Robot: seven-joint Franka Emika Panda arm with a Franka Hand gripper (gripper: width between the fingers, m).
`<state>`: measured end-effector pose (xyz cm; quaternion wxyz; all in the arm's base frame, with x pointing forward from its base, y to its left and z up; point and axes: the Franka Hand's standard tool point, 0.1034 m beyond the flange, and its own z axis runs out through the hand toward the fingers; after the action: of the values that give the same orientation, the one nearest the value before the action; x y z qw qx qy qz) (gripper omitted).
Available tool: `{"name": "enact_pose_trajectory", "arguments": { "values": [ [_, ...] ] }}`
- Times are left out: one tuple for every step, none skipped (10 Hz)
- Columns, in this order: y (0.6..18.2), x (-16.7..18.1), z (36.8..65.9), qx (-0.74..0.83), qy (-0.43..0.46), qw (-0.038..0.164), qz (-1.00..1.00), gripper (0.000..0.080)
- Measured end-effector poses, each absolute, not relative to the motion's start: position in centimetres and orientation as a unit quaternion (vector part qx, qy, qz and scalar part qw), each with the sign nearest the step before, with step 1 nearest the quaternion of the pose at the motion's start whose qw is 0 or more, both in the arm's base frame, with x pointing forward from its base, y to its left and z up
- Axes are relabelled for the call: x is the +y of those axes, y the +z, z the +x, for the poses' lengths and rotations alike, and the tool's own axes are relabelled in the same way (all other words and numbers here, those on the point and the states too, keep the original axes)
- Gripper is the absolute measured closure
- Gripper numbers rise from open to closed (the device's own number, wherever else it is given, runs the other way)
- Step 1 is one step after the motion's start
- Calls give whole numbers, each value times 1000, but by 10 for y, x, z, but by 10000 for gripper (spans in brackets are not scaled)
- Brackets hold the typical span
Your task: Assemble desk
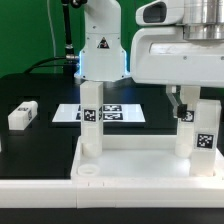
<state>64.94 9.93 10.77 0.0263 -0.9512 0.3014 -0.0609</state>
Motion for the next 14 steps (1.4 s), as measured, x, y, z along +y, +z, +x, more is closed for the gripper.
{"name": "enact_pose_trajectory", "arguments": {
  "values": [
    [108, 100, 649, 339, -60, 29, -938, 407],
    [108, 99, 649, 368, -59, 31, -927, 511],
    [107, 98, 649, 399, -58, 32, -914, 511],
    [107, 97, 649, 435, -54, 34, -898, 511],
    [107, 94, 649, 490, -49, 37, -870, 511],
    [106, 90, 649, 532, -43, 43, -844, 511],
    [106, 90, 648, 585, -34, 53, -809, 511],
    [106, 90, 647, 633, -26, 60, -771, 509],
    [106, 92, 647, 693, -17, 67, -717, 508],
    [106, 92, 646, 747, -10, 69, -662, 508],
    [106, 93, 646, 783, -7, 70, -618, 508],
    [106, 91, 646, 813, -5, 68, -579, 508],
    [107, 85, 646, 834, -4, 65, -548, 505],
    [107, 81, 644, 843, -5, 64, -535, 505]
  ]
}}
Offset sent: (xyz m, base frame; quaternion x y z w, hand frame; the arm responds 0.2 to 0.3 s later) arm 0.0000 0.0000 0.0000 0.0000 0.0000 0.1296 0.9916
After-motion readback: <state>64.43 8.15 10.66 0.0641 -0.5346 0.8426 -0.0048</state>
